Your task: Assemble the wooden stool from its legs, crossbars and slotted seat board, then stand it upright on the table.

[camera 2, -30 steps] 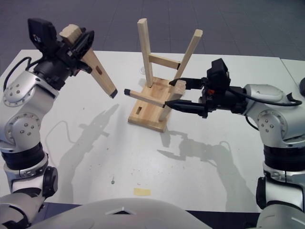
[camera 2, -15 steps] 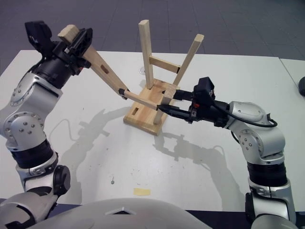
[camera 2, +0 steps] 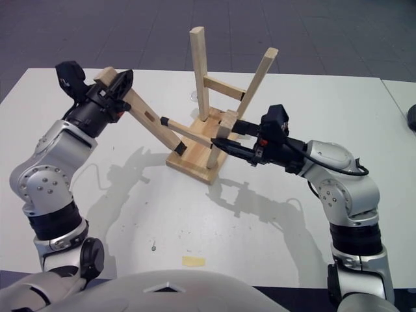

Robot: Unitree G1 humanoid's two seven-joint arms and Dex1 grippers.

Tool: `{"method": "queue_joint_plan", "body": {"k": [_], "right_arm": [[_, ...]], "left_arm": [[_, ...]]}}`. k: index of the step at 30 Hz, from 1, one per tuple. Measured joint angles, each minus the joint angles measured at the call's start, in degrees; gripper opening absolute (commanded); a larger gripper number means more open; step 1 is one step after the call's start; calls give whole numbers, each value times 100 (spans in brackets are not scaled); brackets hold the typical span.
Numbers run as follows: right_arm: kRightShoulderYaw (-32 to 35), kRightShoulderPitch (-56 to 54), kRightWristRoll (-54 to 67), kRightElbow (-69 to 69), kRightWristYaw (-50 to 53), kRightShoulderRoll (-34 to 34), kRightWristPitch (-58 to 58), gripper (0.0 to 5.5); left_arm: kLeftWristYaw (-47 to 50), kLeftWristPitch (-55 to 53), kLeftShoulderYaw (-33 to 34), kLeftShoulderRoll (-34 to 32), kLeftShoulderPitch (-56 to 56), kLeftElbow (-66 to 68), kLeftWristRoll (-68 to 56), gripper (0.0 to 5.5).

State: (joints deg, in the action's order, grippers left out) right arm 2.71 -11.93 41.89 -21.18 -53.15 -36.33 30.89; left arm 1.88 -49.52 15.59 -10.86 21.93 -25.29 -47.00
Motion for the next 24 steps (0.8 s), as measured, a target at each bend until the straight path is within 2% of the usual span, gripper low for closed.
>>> {"method": "queue_joint_plan", "body": {"k": [20, 24], "right_arm": [[-106, 47, -56, -22, 177, 143, -175, 219], [-273, 38, -424, -90, 171, 110, -446, 209]], "left_arm": [[-403, 179, -615, -458, -3, -165, 634, 102], [-465, 193, -654, -498, -17, -167, 660, 102]]}}
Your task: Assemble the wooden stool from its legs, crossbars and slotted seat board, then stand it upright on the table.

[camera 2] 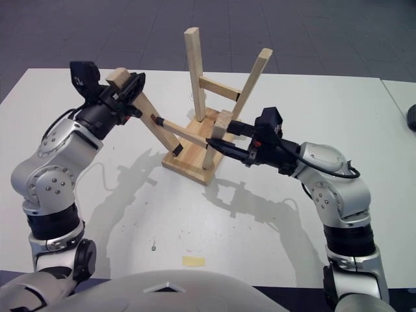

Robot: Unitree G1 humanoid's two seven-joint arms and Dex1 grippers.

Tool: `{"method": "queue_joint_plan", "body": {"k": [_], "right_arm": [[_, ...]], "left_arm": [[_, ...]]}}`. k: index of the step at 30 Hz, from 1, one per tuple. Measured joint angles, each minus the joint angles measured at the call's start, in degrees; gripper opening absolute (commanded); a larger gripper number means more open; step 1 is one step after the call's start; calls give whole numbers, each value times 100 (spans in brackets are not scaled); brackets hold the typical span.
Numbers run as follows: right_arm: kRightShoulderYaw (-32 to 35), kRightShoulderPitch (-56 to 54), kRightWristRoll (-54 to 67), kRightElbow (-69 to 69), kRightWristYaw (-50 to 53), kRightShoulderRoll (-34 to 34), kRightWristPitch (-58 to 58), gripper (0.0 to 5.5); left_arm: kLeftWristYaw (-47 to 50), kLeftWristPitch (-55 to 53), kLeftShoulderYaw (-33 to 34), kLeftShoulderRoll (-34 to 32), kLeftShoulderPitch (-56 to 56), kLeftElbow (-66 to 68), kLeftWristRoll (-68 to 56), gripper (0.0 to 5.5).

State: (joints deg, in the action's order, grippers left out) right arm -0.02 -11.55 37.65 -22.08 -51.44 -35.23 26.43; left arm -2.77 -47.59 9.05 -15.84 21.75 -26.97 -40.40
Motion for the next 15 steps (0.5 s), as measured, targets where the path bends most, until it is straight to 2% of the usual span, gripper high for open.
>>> {"method": "queue_joint_plan", "body": {"k": [5, 8, 15], "right_arm": [[-271, -128, -486, -61, 191, -23, -211, 205], [-591, -346, -925, -271, 294, -284, -213, 205], [-890, -591, -1121, -667, 566, -499, 167, 205]], "left_arm": [[-28, 11, -7, -50, -2, 4, 100, 102], [-28, 14, 12, -59, -16, 7, 198, 102], [-32, 47, 41, -67, -41, 7, 273, 102]]}}
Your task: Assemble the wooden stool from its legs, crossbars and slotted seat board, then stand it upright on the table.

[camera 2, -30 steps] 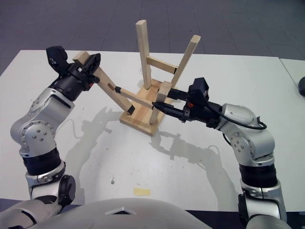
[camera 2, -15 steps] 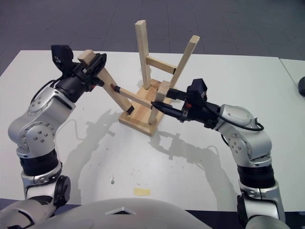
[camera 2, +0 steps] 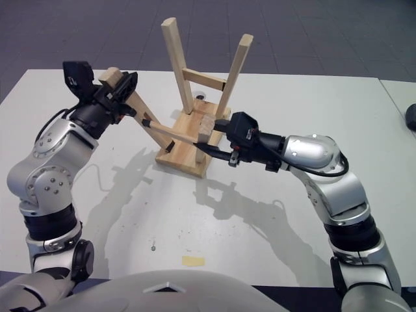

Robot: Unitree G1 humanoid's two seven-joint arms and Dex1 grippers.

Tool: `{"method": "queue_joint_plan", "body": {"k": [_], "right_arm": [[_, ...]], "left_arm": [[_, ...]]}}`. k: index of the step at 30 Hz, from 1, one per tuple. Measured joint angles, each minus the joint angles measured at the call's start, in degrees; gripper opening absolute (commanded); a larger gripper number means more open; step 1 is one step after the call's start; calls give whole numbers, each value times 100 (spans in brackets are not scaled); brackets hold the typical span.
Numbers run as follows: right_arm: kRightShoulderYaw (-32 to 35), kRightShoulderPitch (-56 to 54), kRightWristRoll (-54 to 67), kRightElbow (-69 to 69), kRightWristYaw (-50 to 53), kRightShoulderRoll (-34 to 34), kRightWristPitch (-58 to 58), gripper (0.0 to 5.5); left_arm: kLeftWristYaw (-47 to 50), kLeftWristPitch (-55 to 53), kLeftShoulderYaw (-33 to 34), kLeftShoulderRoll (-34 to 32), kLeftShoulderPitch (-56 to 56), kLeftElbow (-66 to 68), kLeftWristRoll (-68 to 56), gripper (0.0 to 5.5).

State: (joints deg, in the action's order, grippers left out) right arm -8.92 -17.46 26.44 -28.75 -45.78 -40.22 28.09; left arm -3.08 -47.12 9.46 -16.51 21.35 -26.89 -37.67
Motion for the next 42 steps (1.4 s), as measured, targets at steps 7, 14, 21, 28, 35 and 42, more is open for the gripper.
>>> {"method": "queue_joint_plan", "body": {"k": [7, 14, 21, 28, 35, 42], "right_arm": [[366, 2, 516, 431, 107, 238, 301, 205], [331, -53, 567, 496, 49, 182, 349, 205], [164, -176, 469, 398, 56, 1, 355, 205], [58, -450, 501, 295, 163, -95, 793, 205], [70, -696, 647, 259, 389, 42, 1430, 205], [450, -555, 1293, 410, 291, 139, 2073, 319]], "left_arm": [[-118, 11, -48, -8, -49, -1, 34, 102], [-146, 10, -52, -5, -47, 12, 43, 102], [-145, 5, -85, -3, -47, 25, 62, 102], [-150, 24, -111, 7, -39, 81, 151, 102], [-155, 98, -190, 22, 2, 155, 275, 102], [-240, 157, -271, 29, 7, 154, 315, 102]]}}
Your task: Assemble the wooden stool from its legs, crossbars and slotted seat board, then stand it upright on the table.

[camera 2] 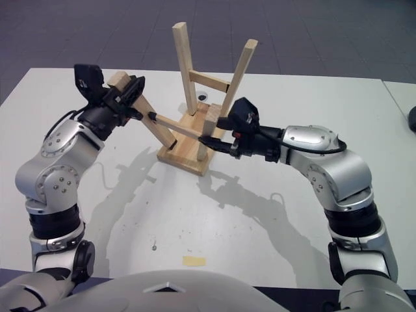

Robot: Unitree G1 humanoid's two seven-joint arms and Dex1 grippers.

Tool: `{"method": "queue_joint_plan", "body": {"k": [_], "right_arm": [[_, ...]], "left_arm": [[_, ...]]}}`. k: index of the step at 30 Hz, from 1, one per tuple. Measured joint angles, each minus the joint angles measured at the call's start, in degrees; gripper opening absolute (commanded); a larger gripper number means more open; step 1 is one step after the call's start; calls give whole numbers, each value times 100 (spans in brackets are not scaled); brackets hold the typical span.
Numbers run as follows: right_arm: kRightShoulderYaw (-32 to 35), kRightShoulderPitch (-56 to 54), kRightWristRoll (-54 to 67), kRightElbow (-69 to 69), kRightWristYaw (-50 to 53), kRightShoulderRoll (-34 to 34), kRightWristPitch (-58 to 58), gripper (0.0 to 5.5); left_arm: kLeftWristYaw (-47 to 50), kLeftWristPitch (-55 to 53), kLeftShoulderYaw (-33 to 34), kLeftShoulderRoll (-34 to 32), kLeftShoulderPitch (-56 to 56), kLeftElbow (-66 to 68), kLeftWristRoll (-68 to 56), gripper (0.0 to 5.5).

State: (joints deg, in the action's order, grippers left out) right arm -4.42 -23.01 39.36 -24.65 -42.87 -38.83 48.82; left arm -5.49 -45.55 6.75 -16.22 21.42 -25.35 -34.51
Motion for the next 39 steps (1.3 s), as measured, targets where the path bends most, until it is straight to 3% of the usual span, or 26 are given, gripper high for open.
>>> {"method": "queue_joint_plan", "body": {"k": [9, 12, 14, 21, 27, 33, 39], "right_arm": [[1883, -674, 3515, 595, 337, 610, 615, 454], [2065, -1067, 3610, 914, 567, 584, 510, 503], [1950, -1218, 3141, 1221, 553, 515, 386, 539], [1064, -1733, 1902, 1892, -443, 456, -104, 540], [-90, -1835, 588, 2606, -898, 1027, -729, 540], [-511, -1994, -326, 3520, -1012, 1656, -1340, 540], [-1568, -2036, -1756, 3923, -1382, 1551, -2460, 540]], "left_arm": [[-123, -84, 42, -54, 42, 3, -42, 102], [-302, -81, 9, -130, 34, 1, -48, 102], [-525, -44, -44, -282, 22, -14, -58, 102], [-1089, 147, -386, -463, 105, -14, -59, 102], [-1148, 298, -619, -453, 182, 26, 5, 102], [-1116, 375, -740, -339, 148, 10, 58, 102], [-1053, 392, -778, -259, 52, 34, 63, 103]]}}
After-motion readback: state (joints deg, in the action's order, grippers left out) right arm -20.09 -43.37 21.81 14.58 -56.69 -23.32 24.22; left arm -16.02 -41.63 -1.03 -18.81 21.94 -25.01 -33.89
